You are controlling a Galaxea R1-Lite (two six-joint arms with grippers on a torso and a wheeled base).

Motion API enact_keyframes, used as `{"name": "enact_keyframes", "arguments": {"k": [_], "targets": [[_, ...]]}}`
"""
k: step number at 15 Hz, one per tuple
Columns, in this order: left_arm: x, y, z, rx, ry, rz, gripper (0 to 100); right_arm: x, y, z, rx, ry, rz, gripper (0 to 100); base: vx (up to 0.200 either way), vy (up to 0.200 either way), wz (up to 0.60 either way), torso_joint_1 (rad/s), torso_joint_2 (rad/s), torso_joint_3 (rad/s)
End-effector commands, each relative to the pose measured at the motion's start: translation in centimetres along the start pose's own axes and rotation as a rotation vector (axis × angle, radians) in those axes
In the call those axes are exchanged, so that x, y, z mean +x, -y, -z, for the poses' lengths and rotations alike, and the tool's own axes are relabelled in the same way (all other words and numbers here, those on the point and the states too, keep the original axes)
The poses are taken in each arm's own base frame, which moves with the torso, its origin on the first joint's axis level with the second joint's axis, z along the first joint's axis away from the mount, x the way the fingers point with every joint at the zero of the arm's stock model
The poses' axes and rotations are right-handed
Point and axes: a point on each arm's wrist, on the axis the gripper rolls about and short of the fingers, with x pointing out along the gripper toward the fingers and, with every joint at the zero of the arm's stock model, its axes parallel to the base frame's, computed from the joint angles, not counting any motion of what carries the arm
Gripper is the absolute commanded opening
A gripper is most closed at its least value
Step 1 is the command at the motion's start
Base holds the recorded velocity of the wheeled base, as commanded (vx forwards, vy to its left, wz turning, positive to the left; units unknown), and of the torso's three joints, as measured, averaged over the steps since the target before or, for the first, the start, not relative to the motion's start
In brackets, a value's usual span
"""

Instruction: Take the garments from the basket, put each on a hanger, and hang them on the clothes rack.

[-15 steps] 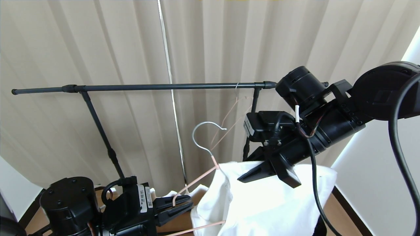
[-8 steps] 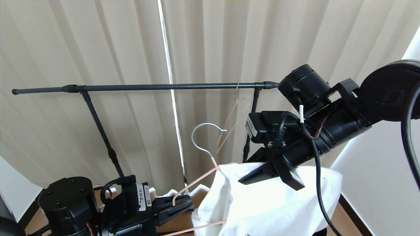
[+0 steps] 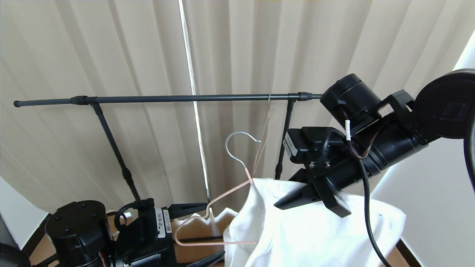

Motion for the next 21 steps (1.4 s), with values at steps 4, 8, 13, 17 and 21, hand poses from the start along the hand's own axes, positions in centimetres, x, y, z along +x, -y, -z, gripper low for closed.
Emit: {"name": "enact_keyframes", "arguments": {"k": [4,8,13,17,21], "targets": [[-0.6,-0.8,0.4,-0.06,-0.018,-0.046,100,-1.1,-1.1,0.2,-0.006,0.006,0.01,0,0.0,0.0,0.0,0.0,0.0,0.0],[-2.8,-1.3,0.5,-0.245,-0.027,-0.128,100,-1.7,-1.1,0.3,-0.016,0.014,0.047,0,0.0,0.0,0.0,0.0,0.0,0.0],[-4.3,-2.4,-0.5,-0.443,0.009,-0.39,100,-1.5,-0.3,-0.1,-0.105,-0.004,0.283,0,0.0,0.0,0.0,0.0,0.0,0.0],[-3.0,-4.3,-1.0,-0.454,-0.038,-0.564,100,-0.6,-1.5,2.8,-0.172,0.076,0.458,0,0.0,0.0,0.0,0.0,0.0,0.0],[-0.7,-5.3,-3.4,-0.598,-0.211,-0.53,100,1.8,-2.6,6.9,-0.231,0.166,0.595,0,0.0,0.0,0.0,0.0,0.0,0.0]]}}
